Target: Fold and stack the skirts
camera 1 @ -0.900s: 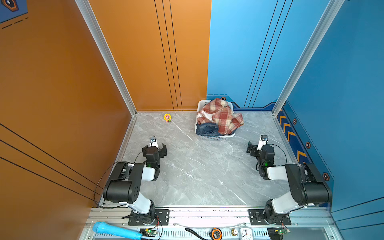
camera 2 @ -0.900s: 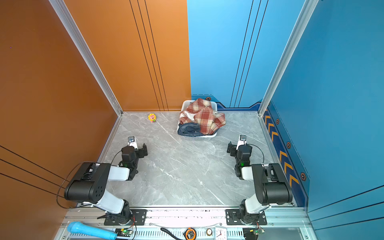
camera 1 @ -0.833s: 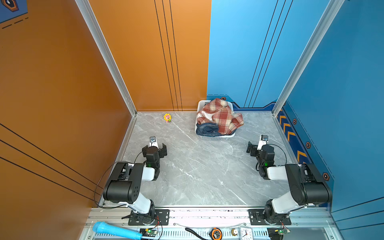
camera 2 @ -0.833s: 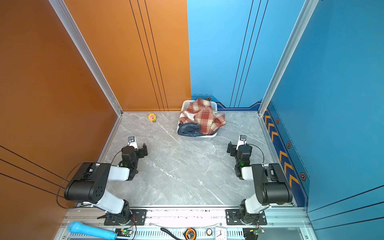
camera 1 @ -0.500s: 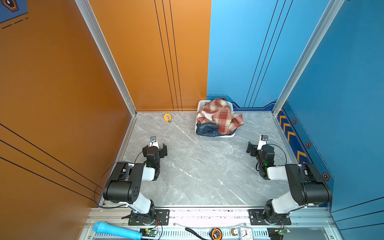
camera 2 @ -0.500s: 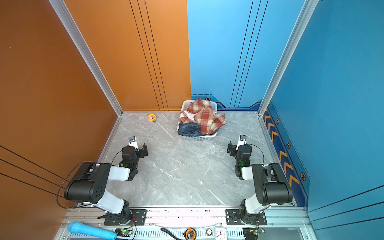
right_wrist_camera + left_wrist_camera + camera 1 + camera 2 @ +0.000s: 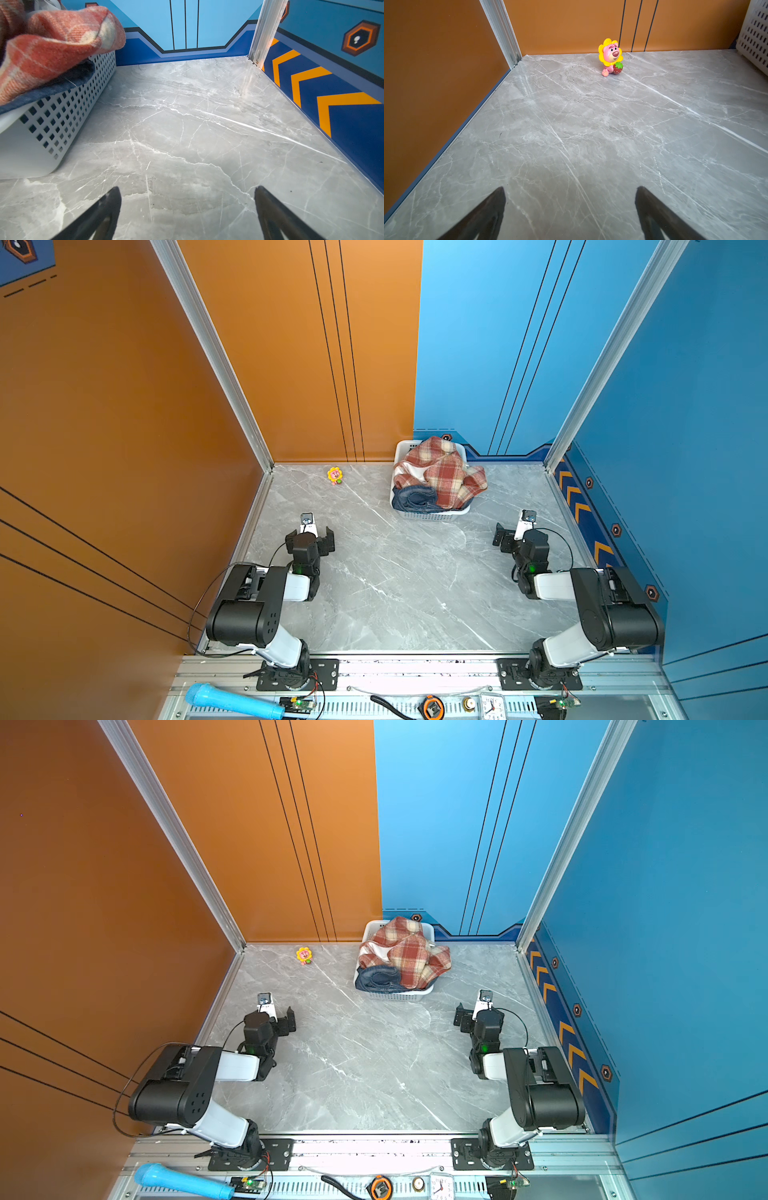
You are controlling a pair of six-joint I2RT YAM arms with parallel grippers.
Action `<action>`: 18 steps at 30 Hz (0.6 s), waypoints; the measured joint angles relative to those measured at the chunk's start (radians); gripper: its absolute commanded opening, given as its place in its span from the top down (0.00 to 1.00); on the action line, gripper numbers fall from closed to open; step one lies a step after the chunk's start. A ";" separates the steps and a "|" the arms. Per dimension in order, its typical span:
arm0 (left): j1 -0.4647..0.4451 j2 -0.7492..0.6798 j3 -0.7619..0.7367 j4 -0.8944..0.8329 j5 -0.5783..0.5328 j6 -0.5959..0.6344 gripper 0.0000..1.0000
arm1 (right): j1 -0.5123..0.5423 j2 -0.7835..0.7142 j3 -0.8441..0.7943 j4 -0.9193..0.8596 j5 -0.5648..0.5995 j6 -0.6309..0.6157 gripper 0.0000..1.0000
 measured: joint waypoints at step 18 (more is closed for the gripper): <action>-0.003 0.000 0.002 0.000 0.000 0.000 0.02 | -0.005 0.000 0.000 0.001 -0.011 0.000 0.00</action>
